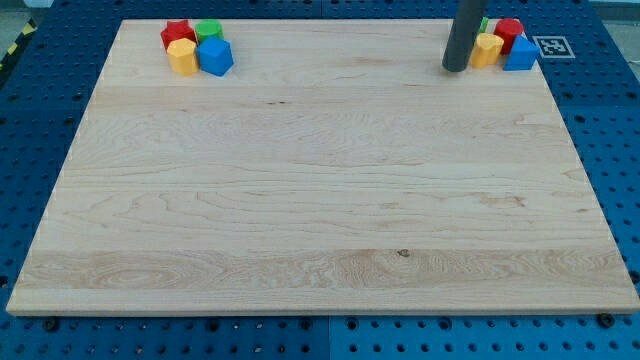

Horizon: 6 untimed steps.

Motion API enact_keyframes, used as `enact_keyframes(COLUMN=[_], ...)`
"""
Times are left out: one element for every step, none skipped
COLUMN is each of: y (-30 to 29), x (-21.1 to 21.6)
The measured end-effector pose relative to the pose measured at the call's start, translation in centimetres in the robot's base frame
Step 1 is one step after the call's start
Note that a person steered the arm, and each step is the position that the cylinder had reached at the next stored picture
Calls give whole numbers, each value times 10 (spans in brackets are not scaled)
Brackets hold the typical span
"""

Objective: Place your arm towards the top center of the board

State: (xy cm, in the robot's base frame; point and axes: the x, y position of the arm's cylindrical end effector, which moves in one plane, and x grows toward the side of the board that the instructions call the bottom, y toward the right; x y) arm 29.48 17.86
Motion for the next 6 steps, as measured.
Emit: enact_keyframes(y=[0, -5, -35, -46, -46, -48], x=[0, 2, 3, 3, 3, -13])
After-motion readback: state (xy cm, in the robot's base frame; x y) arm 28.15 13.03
